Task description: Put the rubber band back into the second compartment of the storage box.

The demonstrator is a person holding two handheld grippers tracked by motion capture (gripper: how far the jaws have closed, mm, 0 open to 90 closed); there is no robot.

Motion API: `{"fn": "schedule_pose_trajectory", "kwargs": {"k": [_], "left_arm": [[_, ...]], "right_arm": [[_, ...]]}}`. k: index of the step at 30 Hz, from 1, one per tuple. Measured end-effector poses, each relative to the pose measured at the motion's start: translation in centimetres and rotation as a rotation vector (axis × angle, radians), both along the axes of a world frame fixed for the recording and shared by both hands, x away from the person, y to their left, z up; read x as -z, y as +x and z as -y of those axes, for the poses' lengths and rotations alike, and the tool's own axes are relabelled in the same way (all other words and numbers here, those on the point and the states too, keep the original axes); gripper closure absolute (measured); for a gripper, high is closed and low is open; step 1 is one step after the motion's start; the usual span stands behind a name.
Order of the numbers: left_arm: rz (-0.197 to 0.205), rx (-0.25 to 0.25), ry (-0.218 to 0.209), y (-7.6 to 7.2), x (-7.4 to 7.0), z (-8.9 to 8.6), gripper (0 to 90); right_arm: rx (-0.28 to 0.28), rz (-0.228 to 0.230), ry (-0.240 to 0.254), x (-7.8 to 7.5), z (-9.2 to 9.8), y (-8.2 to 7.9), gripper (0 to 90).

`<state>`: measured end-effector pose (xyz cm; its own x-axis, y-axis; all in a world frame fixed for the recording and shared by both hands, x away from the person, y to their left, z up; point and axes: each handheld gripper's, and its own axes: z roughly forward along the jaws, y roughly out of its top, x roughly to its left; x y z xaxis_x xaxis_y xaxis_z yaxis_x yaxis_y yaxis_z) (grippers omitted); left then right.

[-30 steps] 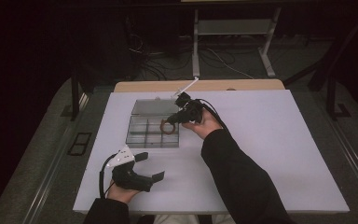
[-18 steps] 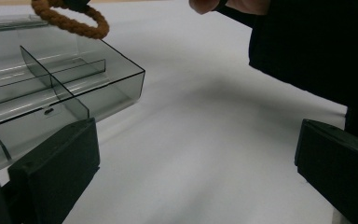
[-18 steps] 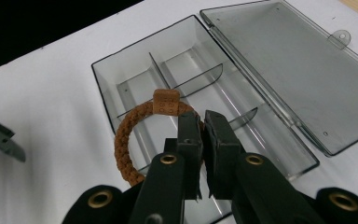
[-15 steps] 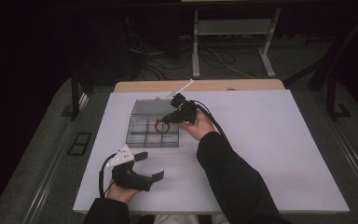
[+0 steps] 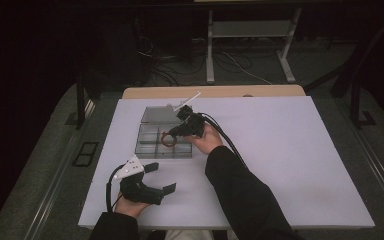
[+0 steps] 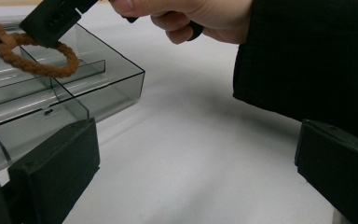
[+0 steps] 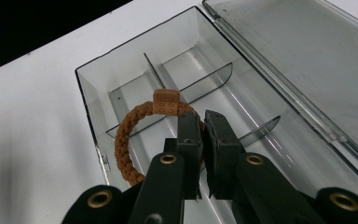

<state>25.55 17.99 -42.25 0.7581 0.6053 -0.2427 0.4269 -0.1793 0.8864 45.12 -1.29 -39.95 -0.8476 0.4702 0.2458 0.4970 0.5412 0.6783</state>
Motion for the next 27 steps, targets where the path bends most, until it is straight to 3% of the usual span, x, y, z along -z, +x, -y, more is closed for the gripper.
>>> {"fn": "schedule_pose_trajectory", "kwargs": {"k": [21,22,24,27], "left_arm": [[0.000,0.005,0.000,0.1,0.0,0.1,0.0],[0.000,0.005,0.000,0.1,0.0,0.1,0.0],[0.000,0.005,0.001,0.1,0.0,0.1,0.0],[0.001,0.005,0.000,0.1,0.0,0.1,0.0]], "right_arm": [[-0.015,-0.029,0.000,1.8,-1.5,-0.3,82.8],[-0.017,-0.027,0.002,1.8,-1.5,-0.3,80.7],[0.000,-0.021,0.000,1.8,-1.5,-0.3,67.8],[0.002,-0.023,0.017,1.6,-1.3,-0.3,63.2]]}}
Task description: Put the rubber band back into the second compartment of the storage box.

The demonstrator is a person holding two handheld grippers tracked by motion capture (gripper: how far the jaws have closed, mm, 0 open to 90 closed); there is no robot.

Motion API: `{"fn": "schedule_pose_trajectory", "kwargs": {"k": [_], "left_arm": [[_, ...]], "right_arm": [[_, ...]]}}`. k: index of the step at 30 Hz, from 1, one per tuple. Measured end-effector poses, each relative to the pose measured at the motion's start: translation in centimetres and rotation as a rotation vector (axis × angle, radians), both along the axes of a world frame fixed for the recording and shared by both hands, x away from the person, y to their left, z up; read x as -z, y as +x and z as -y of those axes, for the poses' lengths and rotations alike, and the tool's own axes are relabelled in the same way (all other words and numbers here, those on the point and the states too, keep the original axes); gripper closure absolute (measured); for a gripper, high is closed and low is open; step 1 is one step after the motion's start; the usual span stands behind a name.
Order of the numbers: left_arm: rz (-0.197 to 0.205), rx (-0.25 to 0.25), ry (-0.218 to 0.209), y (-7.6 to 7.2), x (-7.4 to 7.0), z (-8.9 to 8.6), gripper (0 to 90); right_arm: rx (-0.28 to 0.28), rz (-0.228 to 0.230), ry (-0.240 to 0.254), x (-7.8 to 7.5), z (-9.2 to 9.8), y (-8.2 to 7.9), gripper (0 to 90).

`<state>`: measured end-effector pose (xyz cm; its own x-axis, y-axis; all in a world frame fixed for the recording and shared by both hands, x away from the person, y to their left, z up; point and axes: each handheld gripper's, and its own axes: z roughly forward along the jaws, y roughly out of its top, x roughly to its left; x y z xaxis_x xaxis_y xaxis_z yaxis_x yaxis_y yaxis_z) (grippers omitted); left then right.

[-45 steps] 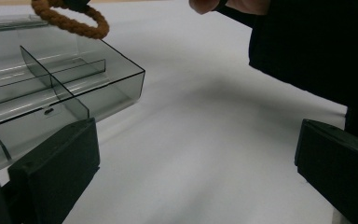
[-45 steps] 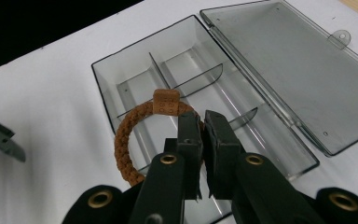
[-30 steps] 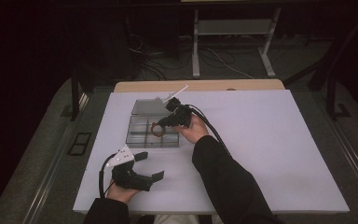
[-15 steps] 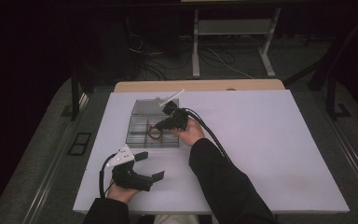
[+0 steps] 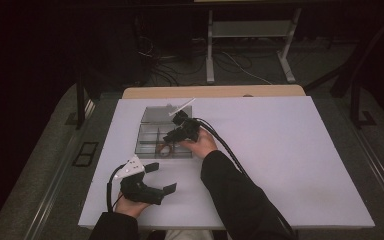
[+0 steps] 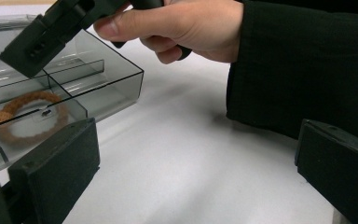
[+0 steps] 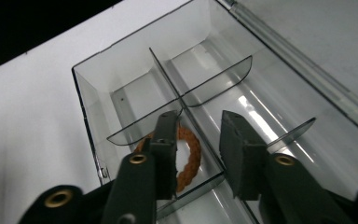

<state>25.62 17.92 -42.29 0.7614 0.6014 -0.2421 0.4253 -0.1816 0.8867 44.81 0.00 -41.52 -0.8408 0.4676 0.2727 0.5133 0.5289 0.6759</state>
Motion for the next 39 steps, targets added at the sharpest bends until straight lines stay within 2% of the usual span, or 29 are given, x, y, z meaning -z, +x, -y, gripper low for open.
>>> {"fn": "schedule_pose_trajectory", "kwargs": {"k": [13,19,22,31,32,39], "left_arm": [[-0.001,0.001,0.004,0.0,0.0,0.1,0.0],[0.000,0.003,0.012,0.0,0.1,0.1,0.0],[-0.001,0.004,0.015,0.0,0.1,0.2,0.0],[-0.003,0.003,0.016,0.0,0.1,0.3,0.0],[-0.003,0.002,0.015,0.0,0.1,0.3,0.0],[-0.003,0.002,0.018,0.0,0.2,0.4,0.0]], "right_arm": [[0.002,0.034,-0.007,-2.1,1.7,-0.5,44.4],[-0.002,0.046,-0.005,-3.1,3.0,-1.2,31.5],[0.010,0.048,-0.014,-3.4,3.8,-1.6,25.2],[0.036,0.068,0.001,-4.2,6.6,-2.7,8.4],[0.038,0.072,0.004,-4.4,6.9,-2.9,1.6],[0.064,0.086,0.011,-5.2,9.6,-4.4,0.0]]}}
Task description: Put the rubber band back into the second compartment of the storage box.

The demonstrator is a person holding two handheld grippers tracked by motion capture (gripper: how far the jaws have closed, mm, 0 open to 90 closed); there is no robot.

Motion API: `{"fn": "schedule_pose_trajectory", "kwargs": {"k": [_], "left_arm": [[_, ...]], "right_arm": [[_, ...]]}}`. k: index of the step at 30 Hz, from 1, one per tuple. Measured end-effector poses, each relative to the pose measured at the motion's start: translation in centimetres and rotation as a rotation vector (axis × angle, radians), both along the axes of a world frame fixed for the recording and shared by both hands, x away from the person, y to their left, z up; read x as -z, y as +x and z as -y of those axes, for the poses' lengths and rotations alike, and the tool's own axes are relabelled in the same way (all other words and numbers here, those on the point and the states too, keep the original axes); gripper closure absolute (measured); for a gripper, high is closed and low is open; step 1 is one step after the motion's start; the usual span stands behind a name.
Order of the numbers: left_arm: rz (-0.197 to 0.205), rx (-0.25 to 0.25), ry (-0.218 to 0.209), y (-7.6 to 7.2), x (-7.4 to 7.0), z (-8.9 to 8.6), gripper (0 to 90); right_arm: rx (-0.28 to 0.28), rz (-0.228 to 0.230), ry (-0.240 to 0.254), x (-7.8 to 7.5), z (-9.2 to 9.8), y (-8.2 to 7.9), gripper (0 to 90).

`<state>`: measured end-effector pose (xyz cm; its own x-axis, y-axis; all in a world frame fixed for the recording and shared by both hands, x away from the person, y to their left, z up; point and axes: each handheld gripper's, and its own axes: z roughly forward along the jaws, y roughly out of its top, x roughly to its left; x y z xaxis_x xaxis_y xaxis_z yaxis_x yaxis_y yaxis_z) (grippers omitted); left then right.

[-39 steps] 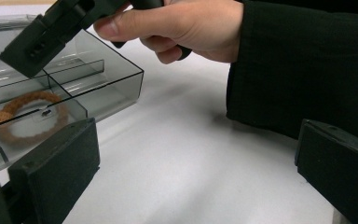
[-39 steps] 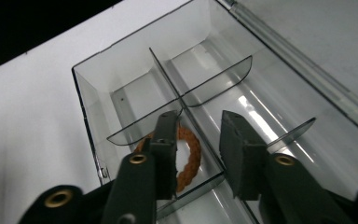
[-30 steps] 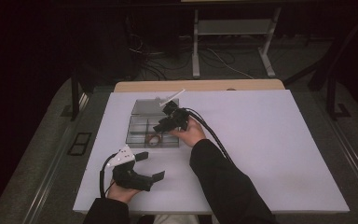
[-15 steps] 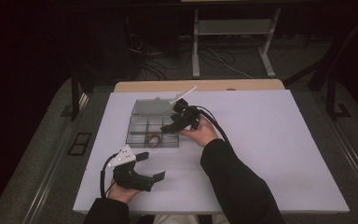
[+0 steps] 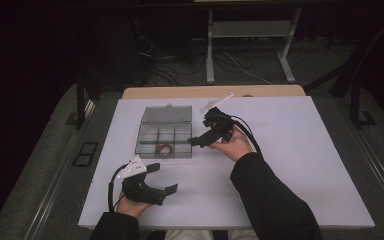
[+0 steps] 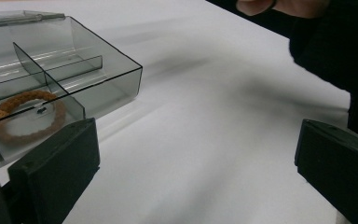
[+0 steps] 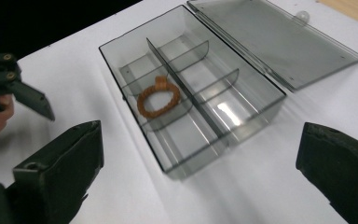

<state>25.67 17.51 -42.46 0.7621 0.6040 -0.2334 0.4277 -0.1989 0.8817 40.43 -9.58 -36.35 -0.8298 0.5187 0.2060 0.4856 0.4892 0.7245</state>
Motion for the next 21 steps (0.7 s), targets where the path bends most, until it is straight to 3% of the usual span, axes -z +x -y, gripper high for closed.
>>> {"fn": "schedule_pose_trajectory", "kwargs": {"k": [21], "left_arm": [[0.000,0.008,0.010,0.0,0.0,0.1,0.0]], "right_arm": [[0.076,0.021,-0.005,0.0,7.5,-4.4,0.0]]}}
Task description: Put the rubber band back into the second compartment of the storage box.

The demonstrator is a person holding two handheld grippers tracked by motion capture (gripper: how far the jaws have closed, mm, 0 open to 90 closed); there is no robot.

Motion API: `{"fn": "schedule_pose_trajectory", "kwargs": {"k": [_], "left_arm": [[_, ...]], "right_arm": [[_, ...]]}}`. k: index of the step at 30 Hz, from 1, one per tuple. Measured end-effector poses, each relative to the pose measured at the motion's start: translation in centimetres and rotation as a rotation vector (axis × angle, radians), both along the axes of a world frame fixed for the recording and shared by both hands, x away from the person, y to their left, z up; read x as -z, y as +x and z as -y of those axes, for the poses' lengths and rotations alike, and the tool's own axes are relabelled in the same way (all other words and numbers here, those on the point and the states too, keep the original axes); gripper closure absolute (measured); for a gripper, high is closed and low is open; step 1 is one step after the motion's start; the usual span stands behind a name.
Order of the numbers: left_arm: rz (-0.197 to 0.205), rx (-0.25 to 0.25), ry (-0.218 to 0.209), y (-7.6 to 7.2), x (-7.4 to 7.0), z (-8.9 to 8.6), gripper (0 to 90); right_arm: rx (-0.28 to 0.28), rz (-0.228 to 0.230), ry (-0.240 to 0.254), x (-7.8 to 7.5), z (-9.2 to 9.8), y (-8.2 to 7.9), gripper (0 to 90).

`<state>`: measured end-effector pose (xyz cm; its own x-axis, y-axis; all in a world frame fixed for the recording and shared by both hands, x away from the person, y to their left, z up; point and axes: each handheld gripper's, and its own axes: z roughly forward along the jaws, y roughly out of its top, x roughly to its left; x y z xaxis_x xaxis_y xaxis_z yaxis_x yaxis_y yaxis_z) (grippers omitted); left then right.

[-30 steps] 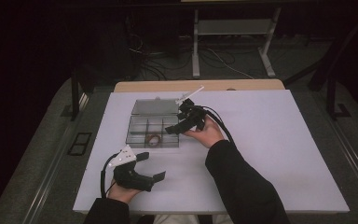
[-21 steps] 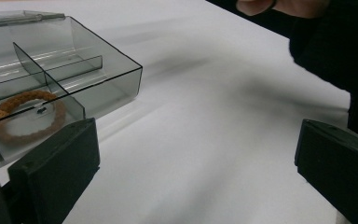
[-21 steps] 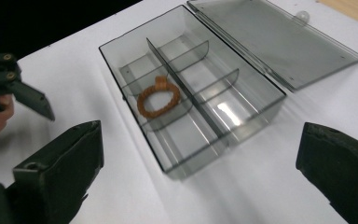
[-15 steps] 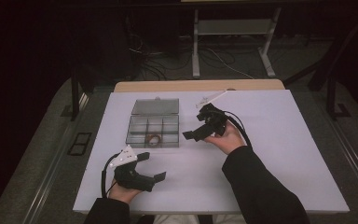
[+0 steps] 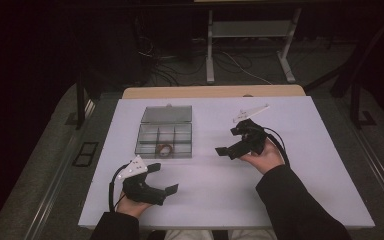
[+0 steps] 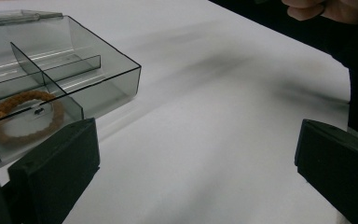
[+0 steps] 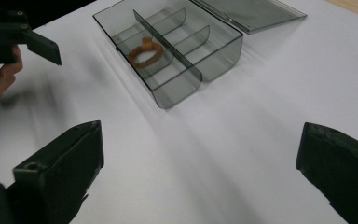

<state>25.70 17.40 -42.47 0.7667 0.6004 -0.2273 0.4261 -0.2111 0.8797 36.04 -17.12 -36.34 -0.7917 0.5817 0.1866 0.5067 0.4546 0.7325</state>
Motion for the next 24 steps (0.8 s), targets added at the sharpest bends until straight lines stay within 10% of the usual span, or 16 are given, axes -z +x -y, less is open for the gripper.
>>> {"fn": "schedule_pose_trajectory", "kwargs": {"k": [24], "left_arm": [[-0.001,-0.006,-0.002,-0.1,0.0,0.1,0.0]], "right_arm": [[0.133,0.025,0.056,2.3,8.5,-6.9,0.0]]}}
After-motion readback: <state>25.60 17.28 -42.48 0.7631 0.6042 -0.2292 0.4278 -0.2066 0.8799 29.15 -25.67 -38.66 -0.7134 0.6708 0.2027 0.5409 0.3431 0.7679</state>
